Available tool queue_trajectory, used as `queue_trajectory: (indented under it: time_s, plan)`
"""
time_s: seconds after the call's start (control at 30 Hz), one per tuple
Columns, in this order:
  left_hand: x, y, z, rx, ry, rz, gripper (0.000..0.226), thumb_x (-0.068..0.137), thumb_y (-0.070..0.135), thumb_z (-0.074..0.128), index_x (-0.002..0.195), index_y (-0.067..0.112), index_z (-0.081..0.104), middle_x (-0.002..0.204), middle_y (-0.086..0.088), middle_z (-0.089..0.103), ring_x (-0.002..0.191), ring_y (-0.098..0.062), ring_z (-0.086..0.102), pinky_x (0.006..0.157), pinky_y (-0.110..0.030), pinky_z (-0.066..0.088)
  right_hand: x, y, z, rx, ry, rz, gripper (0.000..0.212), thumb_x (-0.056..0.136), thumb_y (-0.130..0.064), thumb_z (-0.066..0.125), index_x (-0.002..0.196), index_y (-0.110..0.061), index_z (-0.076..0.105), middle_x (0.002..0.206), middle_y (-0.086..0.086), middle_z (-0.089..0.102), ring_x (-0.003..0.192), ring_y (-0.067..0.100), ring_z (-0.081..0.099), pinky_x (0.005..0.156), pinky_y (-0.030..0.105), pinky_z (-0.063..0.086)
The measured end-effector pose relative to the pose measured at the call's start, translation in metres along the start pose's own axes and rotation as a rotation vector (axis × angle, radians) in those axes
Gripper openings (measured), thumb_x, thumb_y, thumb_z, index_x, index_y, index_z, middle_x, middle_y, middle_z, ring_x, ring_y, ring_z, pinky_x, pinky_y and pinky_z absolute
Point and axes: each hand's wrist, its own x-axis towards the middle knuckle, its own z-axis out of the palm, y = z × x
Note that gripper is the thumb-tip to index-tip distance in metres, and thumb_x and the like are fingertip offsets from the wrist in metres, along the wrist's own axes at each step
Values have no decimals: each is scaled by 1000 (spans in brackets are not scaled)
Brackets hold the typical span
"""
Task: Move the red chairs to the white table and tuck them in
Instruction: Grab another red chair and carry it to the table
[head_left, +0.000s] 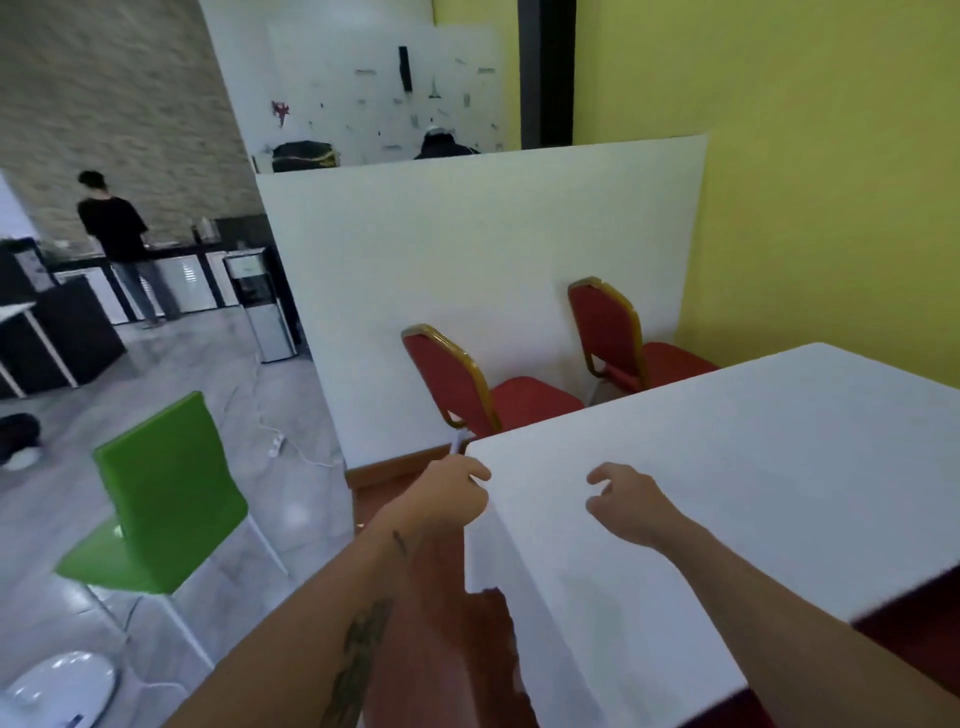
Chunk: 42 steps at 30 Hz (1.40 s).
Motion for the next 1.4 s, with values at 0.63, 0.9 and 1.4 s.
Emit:
queue_trajectory:
  time_s: [0.63, 0.9, 1.4]
  plan:
    - [304, -93, -145, 80, -13, 11, 35, 98, 15, 54, 131, 18, 67, 129, -6, 68, 114, -24, 64, 91, -28, 51, 353, -167, 66, -91, -10, -52, 51, 96, -19, 55, 146, -21, 48, 144, 4, 56, 133, 28, 49, 89, 36, 30]
    - [444, -121, -174, 94, -64, 44, 47, 94, 12, 54, 141, 16, 59, 137, -6, 61, 125, -24, 57, 103, -30, 46, 457, -203, 85, -73, -61, 10, 44, 91, -16, 56, 135, -18, 54, 125, 5, 59, 107, 23, 62, 91, 41, 55]
    - [688, -195, -182, 853, -206, 570, 72, 83, 28, 64, 150, 27, 39, 145, -5, 47, 140, -31, 38, 118, -62, 18, 604, -240, 167, -203, 20, 271, 22, 94, -32, 62, 112, -21, 58, 112, 4, 64, 103, 26, 64, 81, 39, 51]
